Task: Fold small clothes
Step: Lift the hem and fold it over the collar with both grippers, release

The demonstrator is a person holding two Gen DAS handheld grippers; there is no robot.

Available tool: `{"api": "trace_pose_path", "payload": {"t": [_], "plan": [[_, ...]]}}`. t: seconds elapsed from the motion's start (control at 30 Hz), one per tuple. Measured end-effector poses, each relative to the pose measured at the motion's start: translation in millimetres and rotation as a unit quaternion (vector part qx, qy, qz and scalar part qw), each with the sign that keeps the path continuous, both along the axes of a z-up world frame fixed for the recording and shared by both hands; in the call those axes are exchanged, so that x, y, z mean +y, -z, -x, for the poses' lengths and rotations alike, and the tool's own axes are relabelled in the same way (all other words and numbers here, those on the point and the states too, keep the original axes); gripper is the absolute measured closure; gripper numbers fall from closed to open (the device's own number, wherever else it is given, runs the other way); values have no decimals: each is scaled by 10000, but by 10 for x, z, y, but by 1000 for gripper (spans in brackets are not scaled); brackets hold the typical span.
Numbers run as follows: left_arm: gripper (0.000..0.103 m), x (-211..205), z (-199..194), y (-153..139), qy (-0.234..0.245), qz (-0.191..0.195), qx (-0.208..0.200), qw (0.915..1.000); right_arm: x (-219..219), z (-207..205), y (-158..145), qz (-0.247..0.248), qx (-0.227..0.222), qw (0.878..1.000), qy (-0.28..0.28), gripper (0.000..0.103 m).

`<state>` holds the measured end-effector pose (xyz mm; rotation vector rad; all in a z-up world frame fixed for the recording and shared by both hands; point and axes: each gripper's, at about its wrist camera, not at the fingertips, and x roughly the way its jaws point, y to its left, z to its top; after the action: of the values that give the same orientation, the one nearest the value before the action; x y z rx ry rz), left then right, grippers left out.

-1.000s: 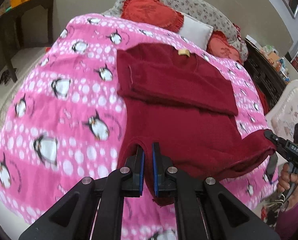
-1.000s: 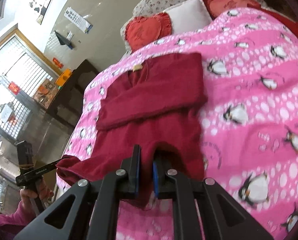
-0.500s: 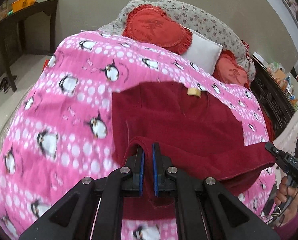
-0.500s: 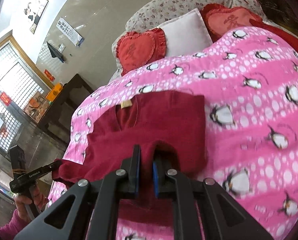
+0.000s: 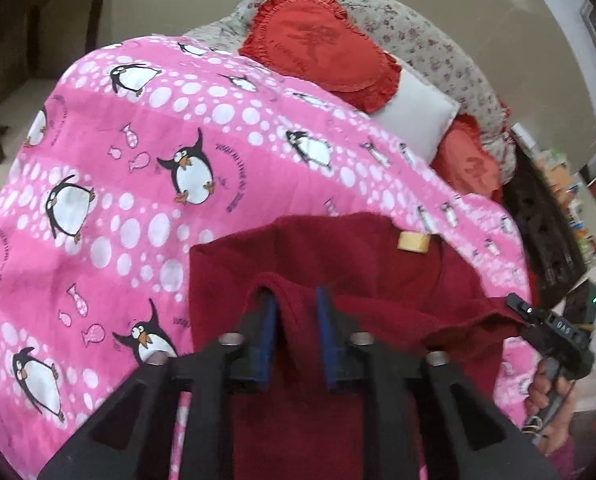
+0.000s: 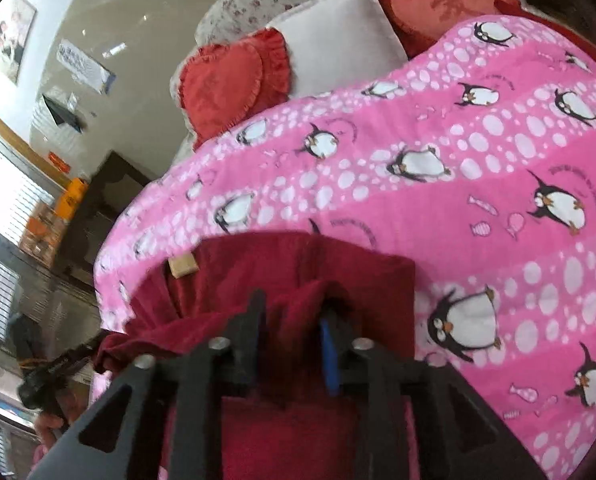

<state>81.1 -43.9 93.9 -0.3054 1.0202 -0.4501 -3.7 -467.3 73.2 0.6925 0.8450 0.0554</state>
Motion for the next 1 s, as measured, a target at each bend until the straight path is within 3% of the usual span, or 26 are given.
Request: {"api": "trace_pose_path", "payload": {"t": [0.03,0.07,0.3,0.37,0.47,0.53,0.6,0.73,0.83,0.93,1.0], "plan": [[75,35,14,-57,-25,64,-70,10000,-2,50,-41,-64,-148,9999,-7,68],[73,82,27,-119,-97,68,-202,9997,14,84,-69,-57,-207,9998,-35,65],[71,270,80,-271,-257,145,-400,9988,140,361,-302,840,-790,9933,-55,46],[71,232,184,-257,-145,63,-508,9986,189,339,-381,1137,-718,9909,-110,46],[71,121,273,-164,34,-157,-578,9982,263,343,-371,835,-860,9919,-429,48],[71,-21,249,-25,147,-490,-497,9975,407,212,-263,1158,-562,9896,-645,55],[71,-164,166,154,184,-804,-266,9962,576,-16,-133,1648,-262,9820,-887,68],[71,-231,-117,457,-130,-1341,-38,9909,537,-435,51,2098,-126,9759,-585,73],[71,-62,-287,554,-323,-958,328,9943,354,-665,154,1822,42,9830,-217,75],[71,30,-207,457,-394,-923,219,9947,338,-610,85,1664,30,9857,-273,73],[71,58,-79,363,-278,-972,73,9949,375,-454,-5,1657,-87,9855,-356,59]]}}
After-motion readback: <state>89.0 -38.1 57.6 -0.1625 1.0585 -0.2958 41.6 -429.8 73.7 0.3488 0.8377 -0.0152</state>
